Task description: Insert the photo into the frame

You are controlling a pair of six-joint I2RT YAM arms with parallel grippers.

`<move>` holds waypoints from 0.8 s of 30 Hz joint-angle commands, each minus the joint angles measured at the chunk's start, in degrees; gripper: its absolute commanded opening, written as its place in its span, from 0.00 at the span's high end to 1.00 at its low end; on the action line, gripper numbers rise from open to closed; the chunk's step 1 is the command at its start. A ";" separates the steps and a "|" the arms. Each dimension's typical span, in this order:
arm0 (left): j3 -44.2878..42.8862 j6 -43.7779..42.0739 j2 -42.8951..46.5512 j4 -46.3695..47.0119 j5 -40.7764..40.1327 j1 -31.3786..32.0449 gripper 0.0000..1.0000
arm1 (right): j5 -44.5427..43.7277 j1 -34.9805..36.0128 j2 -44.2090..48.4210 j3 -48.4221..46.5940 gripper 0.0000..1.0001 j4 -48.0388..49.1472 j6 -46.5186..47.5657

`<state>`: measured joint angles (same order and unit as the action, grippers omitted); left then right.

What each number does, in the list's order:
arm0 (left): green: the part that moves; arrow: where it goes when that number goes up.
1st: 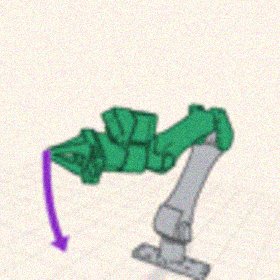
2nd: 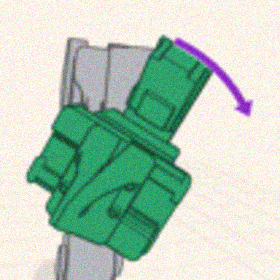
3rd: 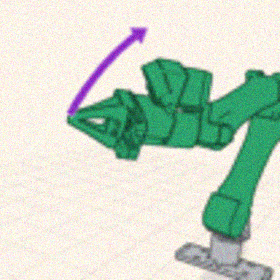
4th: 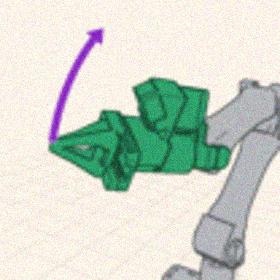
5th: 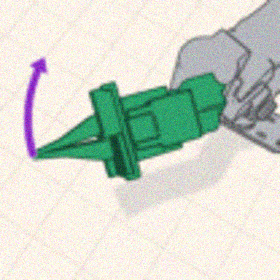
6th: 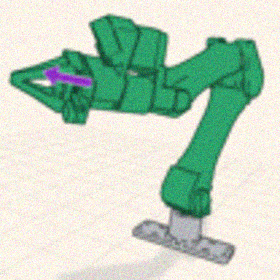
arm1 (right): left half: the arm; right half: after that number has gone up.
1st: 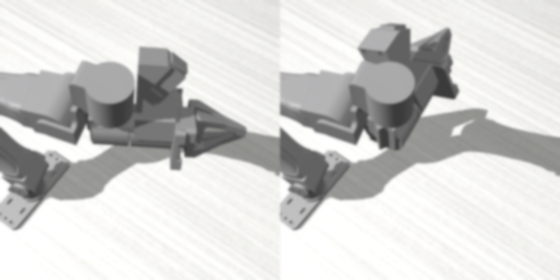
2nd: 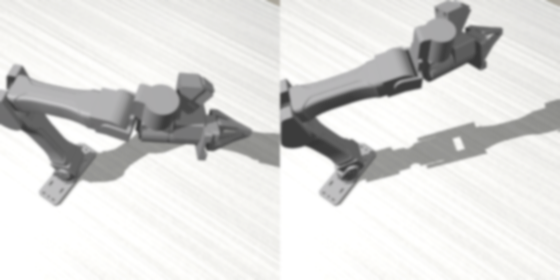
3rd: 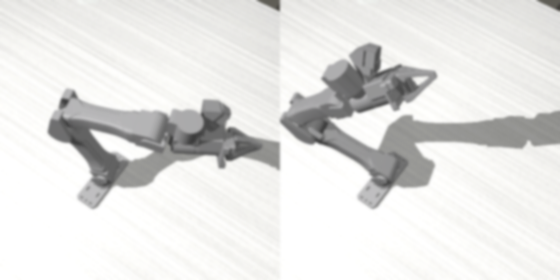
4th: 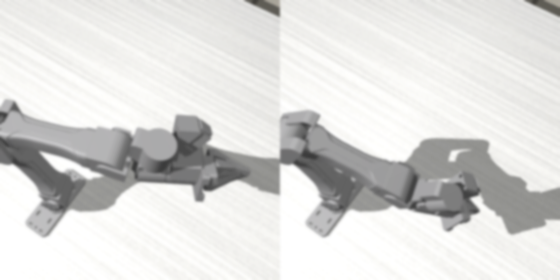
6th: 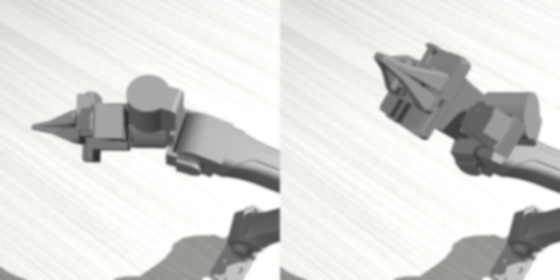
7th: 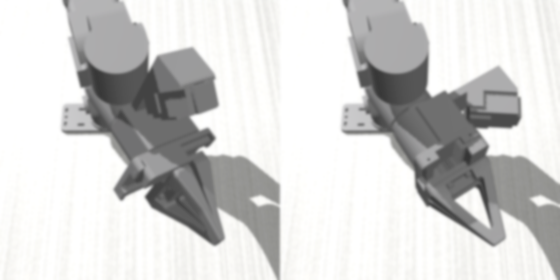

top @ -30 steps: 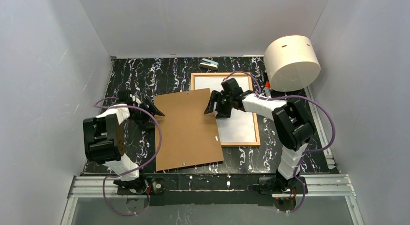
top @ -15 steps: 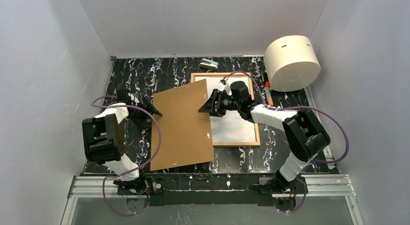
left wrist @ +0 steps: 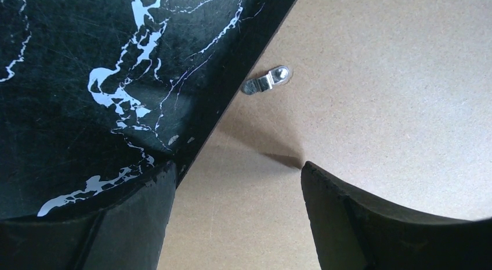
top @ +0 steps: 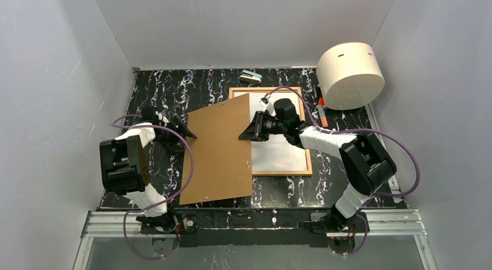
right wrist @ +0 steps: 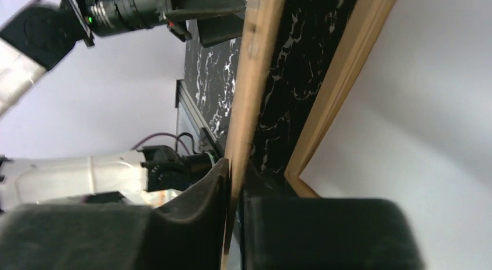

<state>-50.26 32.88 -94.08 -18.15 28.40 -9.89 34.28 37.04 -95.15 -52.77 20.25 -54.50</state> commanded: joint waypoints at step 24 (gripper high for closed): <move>-10.82 0.17 -1.28 -4.98 4.54 1.94 0.03 | 25.86 -31.69 -2.63 -18.61 0.99 -31.64 20.82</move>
<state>-59.27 32.84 -94.43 -22.20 31.83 -8.67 47.37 8.16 -94.98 -64.75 -5.08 -40.69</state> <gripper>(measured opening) 0.971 0.053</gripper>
